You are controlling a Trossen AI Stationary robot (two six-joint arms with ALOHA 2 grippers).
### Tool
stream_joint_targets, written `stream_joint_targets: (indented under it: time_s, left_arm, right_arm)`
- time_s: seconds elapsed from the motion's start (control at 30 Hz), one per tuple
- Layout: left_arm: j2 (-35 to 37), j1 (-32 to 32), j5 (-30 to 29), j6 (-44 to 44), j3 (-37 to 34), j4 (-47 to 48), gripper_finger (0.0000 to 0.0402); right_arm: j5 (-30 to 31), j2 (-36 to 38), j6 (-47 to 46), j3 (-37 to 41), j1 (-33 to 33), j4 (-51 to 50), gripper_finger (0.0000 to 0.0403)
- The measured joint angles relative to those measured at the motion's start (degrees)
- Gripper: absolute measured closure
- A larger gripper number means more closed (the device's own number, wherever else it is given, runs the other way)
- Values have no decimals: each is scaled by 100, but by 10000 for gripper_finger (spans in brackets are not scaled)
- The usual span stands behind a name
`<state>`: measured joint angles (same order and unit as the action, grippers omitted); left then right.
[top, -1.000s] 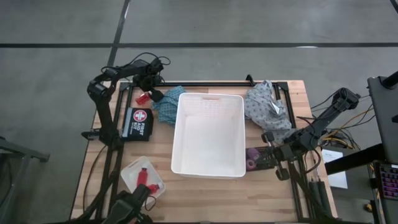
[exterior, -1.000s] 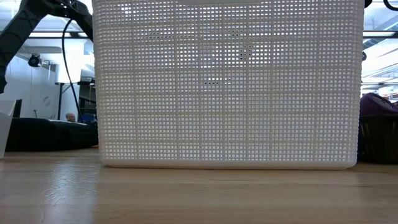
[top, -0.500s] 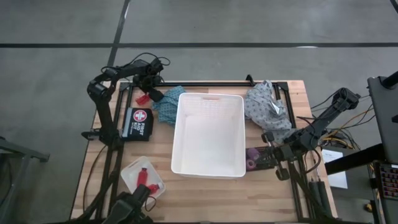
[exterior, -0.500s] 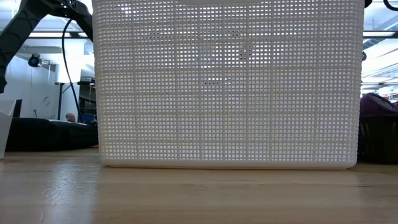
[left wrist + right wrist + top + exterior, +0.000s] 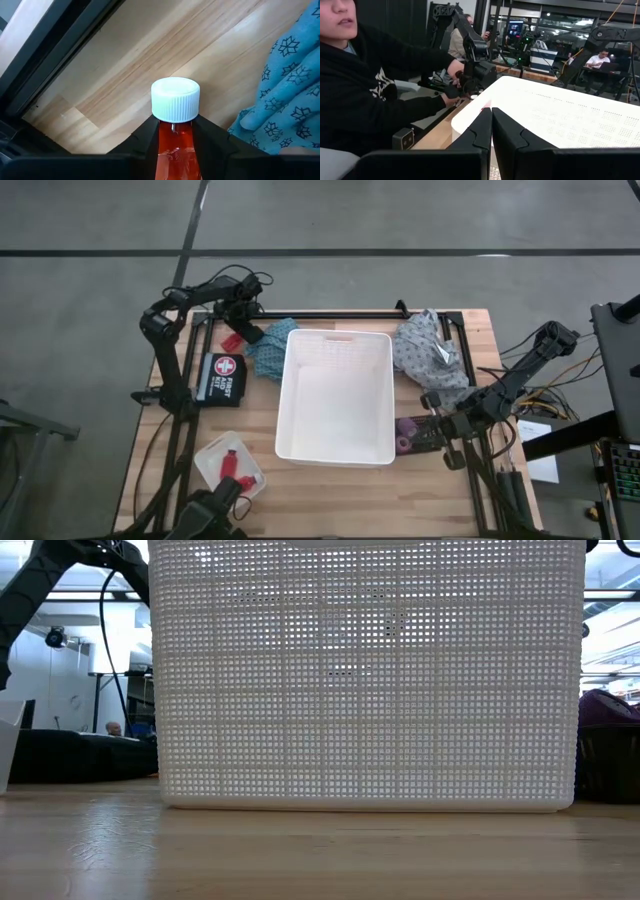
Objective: Pick & place medical supplies in basket/bin
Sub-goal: Put the orange bottle into the white bin
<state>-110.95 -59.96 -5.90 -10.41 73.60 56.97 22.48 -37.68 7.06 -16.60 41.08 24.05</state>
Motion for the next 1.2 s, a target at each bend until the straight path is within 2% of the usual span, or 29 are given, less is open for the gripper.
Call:
stream_joint_targets:
  time_s: [0.5, 0.8, 1.0, 1.2]
  left_arm:
    - [126, -1, -9, 96, 479, 761, 300]
    - [835, 53, -50, 526, 595, 1019, 300]
    - [1447, 475, -50, 813, 592, 1392, 300]
    - [2174, 1229, -89, 1313, 540, 1844, 300]
  right_arm:
    - [-1, -1, 0, 0, 1, 0, 394]
    - [-2, -1, 0, 0, 2, 0, 394]
    - [0, 1, 1, 0, 0, 2, 394]
    - [0, 1, -1, 0, 0, 2, 394]
